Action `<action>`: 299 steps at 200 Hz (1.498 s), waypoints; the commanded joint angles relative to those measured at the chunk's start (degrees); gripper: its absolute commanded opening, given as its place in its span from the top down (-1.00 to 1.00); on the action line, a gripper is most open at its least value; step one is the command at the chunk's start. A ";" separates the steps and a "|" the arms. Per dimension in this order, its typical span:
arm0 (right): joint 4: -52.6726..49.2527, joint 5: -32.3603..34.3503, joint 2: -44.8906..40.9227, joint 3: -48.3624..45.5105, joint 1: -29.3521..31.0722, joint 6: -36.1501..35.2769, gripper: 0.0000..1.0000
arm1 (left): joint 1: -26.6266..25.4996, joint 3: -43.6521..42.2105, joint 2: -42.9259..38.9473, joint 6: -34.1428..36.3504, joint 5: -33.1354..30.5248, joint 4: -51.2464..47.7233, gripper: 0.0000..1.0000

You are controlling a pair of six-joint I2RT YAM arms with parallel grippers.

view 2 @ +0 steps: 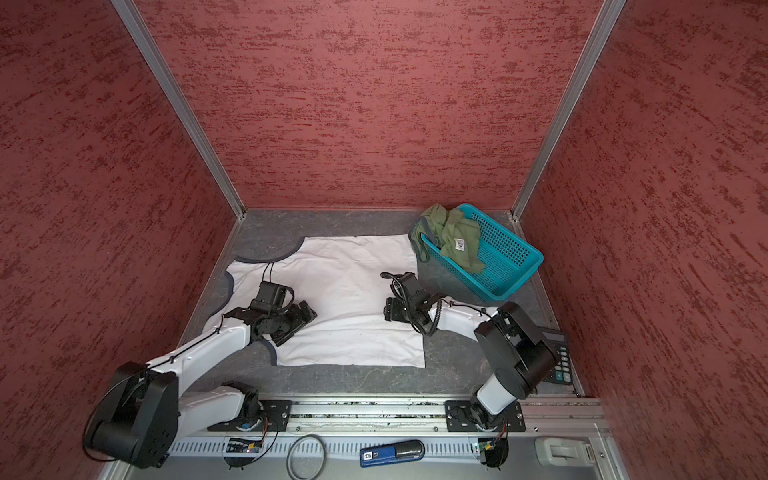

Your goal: Fold and stack the tank tops

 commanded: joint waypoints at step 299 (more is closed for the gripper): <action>-14.41 12.20 -12.30 11.18 0.02 -8.58 -0.57 | 14.56 91.85 76.16 15.28 -3.58 -18.78 0.48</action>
